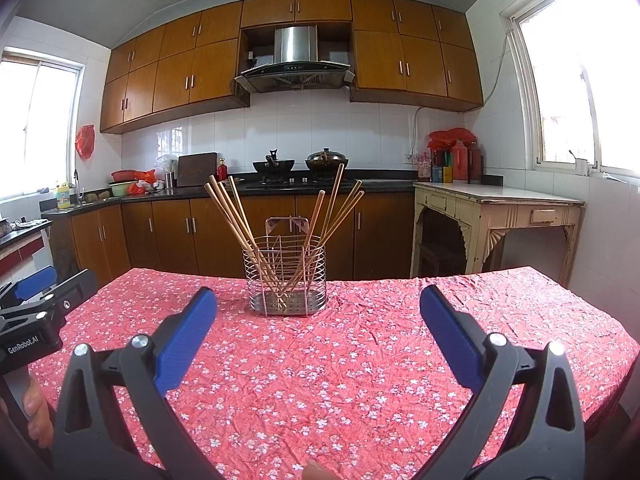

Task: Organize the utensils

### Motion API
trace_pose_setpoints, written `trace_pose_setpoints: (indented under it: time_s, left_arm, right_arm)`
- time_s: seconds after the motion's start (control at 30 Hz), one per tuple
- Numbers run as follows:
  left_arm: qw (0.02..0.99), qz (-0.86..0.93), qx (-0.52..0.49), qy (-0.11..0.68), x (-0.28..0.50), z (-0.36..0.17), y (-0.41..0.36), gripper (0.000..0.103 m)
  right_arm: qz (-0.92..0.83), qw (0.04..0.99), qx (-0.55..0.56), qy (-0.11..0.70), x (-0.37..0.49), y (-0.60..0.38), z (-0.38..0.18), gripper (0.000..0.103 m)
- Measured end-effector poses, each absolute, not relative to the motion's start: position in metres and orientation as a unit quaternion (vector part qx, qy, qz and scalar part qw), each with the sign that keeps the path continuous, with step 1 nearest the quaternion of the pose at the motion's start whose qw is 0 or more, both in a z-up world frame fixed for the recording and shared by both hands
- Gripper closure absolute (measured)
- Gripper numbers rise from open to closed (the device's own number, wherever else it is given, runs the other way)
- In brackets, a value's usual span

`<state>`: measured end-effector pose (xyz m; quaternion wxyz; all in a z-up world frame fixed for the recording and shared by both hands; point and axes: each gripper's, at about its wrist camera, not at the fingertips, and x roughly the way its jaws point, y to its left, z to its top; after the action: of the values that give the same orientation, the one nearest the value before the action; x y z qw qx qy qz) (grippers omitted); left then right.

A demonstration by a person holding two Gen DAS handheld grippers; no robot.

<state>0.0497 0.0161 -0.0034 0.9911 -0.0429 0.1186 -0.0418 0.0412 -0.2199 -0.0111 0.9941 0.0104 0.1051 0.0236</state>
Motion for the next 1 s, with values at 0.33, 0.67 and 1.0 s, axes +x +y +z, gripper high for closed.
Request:
trace_pose_setpoints:
  time_s: [0.33, 0.67, 1.0]
  left_arm:
    - [0.991, -0.042, -0.043, 0.119, 0.0502, -0.0044, 0.0154, 0.002]
    - [0.991, -0.044, -0.043, 0.12, 0.0492, -0.0044, 0.0158, 0.002]
    - [0.991, -0.044, -0.043, 0.12, 0.0493, -0.0044, 0.015, 0.002]
  right_arm:
    - [0.025, 0.994, 0.012, 0.107, 0.0432, -0.2214, -0.0121, 0.004]
    - [0.025, 0.994, 0.013, 0.107, 0.0426, -0.2215, -0.0127, 0.004]
    - [0.025, 0.994, 0.014, 0.108, 0.0429, -0.2219, -0.0126, 0.004]
